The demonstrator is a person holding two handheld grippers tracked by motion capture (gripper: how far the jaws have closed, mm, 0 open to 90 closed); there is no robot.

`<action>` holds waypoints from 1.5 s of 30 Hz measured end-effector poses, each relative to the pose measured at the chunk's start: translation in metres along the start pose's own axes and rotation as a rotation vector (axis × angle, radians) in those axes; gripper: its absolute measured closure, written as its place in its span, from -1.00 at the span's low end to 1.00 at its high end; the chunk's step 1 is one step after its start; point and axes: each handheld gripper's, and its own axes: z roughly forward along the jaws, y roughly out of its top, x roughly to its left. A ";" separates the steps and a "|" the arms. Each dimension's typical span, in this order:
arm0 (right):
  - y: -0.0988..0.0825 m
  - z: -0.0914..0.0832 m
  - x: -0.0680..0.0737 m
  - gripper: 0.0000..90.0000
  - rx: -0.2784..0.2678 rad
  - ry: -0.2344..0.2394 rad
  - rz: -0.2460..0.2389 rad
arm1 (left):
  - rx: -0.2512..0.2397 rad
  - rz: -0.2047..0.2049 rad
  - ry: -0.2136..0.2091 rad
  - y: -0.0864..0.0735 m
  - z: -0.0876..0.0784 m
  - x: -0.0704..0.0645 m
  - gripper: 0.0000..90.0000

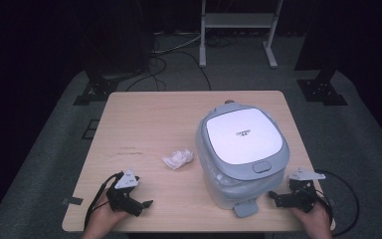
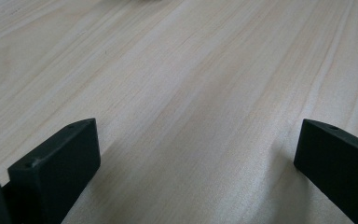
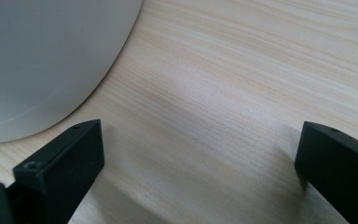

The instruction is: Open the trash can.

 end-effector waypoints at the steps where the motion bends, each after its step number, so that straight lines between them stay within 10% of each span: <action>1: 0.000 0.000 0.000 -1.00 0.001 0.000 0.000 | 0.000 0.000 0.000 0.000 0.000 0.000 -1.00; 13: 0.008 -0.009 0.004 -0.82 0.023 0.040 0.002 | -0.001 -0.002 0.000 0.000 0.000 0.000 -1.00; 45: 0.043 -0.077 -0.006 1.00 -0.103 0.232 0.024 | -0.001 -0.004 0.000 0.000 0.000 0.000 -1.00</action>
